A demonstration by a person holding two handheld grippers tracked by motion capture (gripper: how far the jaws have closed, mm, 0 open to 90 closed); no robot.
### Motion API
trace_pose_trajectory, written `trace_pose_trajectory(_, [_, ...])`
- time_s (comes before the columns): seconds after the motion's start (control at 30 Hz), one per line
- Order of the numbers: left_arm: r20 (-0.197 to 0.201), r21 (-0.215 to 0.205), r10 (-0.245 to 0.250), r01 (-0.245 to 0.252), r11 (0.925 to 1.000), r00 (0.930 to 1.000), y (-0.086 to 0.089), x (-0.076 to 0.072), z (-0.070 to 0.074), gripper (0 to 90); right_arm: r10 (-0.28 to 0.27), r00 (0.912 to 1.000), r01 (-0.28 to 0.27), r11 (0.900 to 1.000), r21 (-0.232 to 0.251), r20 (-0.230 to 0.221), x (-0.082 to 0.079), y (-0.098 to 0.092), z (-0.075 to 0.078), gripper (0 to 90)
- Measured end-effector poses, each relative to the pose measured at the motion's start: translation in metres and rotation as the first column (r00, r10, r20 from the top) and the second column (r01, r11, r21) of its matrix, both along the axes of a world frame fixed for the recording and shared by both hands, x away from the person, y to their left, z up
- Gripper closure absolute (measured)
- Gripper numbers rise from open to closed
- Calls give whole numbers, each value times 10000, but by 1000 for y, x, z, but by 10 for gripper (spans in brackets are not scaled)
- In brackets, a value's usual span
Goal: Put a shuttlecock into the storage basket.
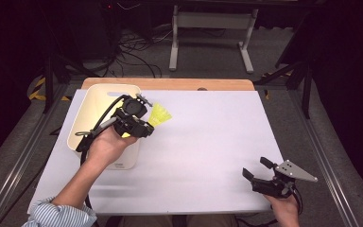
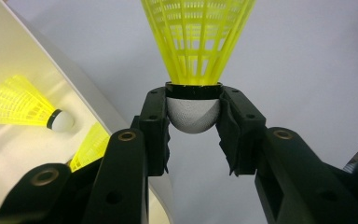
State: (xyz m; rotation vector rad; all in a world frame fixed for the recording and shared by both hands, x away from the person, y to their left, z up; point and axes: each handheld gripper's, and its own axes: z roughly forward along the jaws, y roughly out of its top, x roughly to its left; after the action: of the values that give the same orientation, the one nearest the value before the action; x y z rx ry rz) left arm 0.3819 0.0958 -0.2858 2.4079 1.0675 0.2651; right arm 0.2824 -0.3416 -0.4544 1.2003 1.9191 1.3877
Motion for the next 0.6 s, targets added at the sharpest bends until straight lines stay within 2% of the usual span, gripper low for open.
trace_pose_trajectory(0.6, [179,-94,359,-358,9993,9992,14,1,5,656,-6,10000,6,10000,-7,-5,0,0,0,123])
